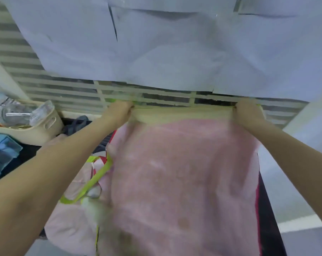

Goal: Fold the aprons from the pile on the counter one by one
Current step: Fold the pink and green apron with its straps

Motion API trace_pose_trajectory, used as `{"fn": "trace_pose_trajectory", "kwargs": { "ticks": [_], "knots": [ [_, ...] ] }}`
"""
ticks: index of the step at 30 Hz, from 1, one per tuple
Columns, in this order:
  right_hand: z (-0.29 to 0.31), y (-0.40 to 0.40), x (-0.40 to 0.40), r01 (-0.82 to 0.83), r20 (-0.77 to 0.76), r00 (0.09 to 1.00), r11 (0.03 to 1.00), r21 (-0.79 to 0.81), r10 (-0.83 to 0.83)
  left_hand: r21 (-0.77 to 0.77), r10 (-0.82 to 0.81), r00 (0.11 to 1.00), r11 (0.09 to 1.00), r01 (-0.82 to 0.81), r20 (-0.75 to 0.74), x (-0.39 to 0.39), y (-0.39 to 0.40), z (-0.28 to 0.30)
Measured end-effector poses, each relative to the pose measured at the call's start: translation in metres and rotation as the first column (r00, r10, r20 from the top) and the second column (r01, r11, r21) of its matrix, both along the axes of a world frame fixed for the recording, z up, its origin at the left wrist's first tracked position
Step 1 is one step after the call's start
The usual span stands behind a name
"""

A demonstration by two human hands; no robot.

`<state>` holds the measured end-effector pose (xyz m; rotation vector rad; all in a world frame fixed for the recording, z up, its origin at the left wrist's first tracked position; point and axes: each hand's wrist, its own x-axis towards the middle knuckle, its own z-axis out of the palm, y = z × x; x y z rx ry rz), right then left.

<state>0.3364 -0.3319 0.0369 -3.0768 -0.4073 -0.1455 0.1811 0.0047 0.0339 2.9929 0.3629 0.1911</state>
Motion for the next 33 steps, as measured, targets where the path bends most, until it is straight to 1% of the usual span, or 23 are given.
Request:
{"fn": "trace_pose_trajectory", "kwargs": {
  "ticks": [2,4,6,8,9,11,12,13,15,17,19,20,21,22,23,24,25,26,27,28,29,30,33],
  "knots": [
    [-0.003,0.0,-0.002,-0.03,0.124,0.992,0.999,-0.033,0.034,-0.01,0.048,0.994,0.999,-0.047,0.101,0.005,0.001,0.004],
    [0.007,0.001,-0.007,-0.055,0.172,0.984,0.997,0.063,0.043,-0.047,0.086,0.98,0.996,-0.078,0.178,0.01,0.003,0.015],
    [0.019,0.005,-0.015,-0.091,0.143,0.988,0.974,0.208,0.062,-0.042,0.088,0.971,0.996,-0.081,0.223,0.008,0.004,0.026],
    [0.022,0.008,-0.026,-0.081,0.089,0.995,0.94,0.33,0.054,0.015,0.084,0.98,0.996,-0.088,0.182,-0.006,-0.002,0.025],
    [0.017,0.006,-0.033,-0.067,0.058,0.997,0.939,0.336,0.05,0.104,0.057,0.993,0.992,-0.068,0.106,-0.016,-0.011,0.019],
    [-0.006,-0.004,-0.049,-0.027,-0.069,0.997,0.984,0.175,0.04,0.34,-0.011,0.987,0.938,0.064,-0.157,-0.037,-0.035,-0.005],
    [-0.021,-0.013,-0.059,0.0,-0.133,0.991,0.995,0.099,0.013,0.409,-0.014,0.952,0.901,0.145,-0.305,-0.046,-0.049,-0.018],
    [-0.038,-0.023,-0.068,-0.005,-0.184,0.983,1.0,0.016,0.008,0.432,-0.002,0.902,0.878,0.209,-0.432,-0.054,-0.062,-0.031],
    [-0.073,-0.045,-0.082,-0.08,-0.307,0.95,0.993,-0.088,0.049,0.395,0.028,0.79,0.877,0.275,-0.612,-0.064,-0.078,-0.054],
    [-0.101,-0.055,-0.095,-0.162,-0.444,0.895,0.962,-0.222,0.048,0.307,0.008,0.692,0.9,0.309,-0.722,-0.066,-0.081,-0.066],
    [-0.108,-0.053,-0.101,-0.261,-0.58,0.814,0.875,-0.407,-0.026,0.123,-0.07,0.574,0.949,0.291,-0.816,-0.057,-0.076,-0.065],
    [-0.104,-0.049,-0.101,-0.314,-0.638,0.769,0.84,-0.443,-0.049,-0.021,-0.149,0.563,0.974,0.226,-0.813,-0.048,-0.072,-0.063],
    [-0.101,-0.043,-0.098,-0.334,-0.685,0.725,0.832,-0.443,-0.074,-0.199,-0.249,0.622,0.968,0.15,-0.742,-0.037,-0.072,-0.059],
    [-0.1,-0.038,-0.094,-0.328,-0.704,0.706,0.845,-0.421,-0.077,-0.342,-0.314,0.733,0.932,0.117,-0.604,-0.025,-0.073,-0.055],
    [-0.101,-0.033,-0.085,-0.31,-0.691,0.721,0.87,-0.385,-0.049,-0.39,-0.335,0.842,0.906,0.164,-0.424,-0.009,-0.076,-0.055],
    [-0.104,-0.027,-0.076,-0.283,-0.641,0.767,0.897,-0.339,-0.001,-0.32,-0.325,0.907,0.918,0.235,-0.267,0.004,-0.078,-0.054],
    [-0.111,-0.022,-0.068,-0.254,-0.568,0.822,0.92,-0.299,0.043,-0.178,-0.321,0.925,0.941,0.288,-0.202,0.016,-0.081,-0.056],
    [-0.118,-0.017,-0.056,-0.239,-0.493,0.867,0.93,-0.28,0.075,-0.024,-0.319,0.916,0.946,0.323,-0.244,0.028,-0.083,-0.062],
    [-0.124,-0.014,-0.048,-0.239,-0.436,0.895,0.93,-0.278,0.099,0.105,-0.278,0.882,0.934,0.34,-0.38,0.034,-0.082,-0.067],
    [-0.13,-0.01,-0.039,-0.247,-0.408,0.906,0.926,-0.285,0.116,0.19,-0.226,0.837,0.913,0.36,-0.498,0.041,-0.079,-0.072],
    [-0.136,-0.007,-0.031,-0.248,-0.401,0.909,0.923,-0.295,0.116,0.237,-0.188,0.8,0.895,0.379,-0.57,0.046,-0.074,-0.075],
    [-0.138,-0.008,-0.025,-0.239,-0.403,0.909,0.922,-0.304,0.103,0.236,-0.178,0.779,0.892,0.386,-0.601,0.048,-0.068,-0.079],
    [-0.135,-0.023,-0.007,-0.191,-0.432,0.902,0.904,-0.383,0.008,0.089,-0.229,0.77,0.934,0.347,-0.595,0.053,-0.044,-0.084]
  ]
}}
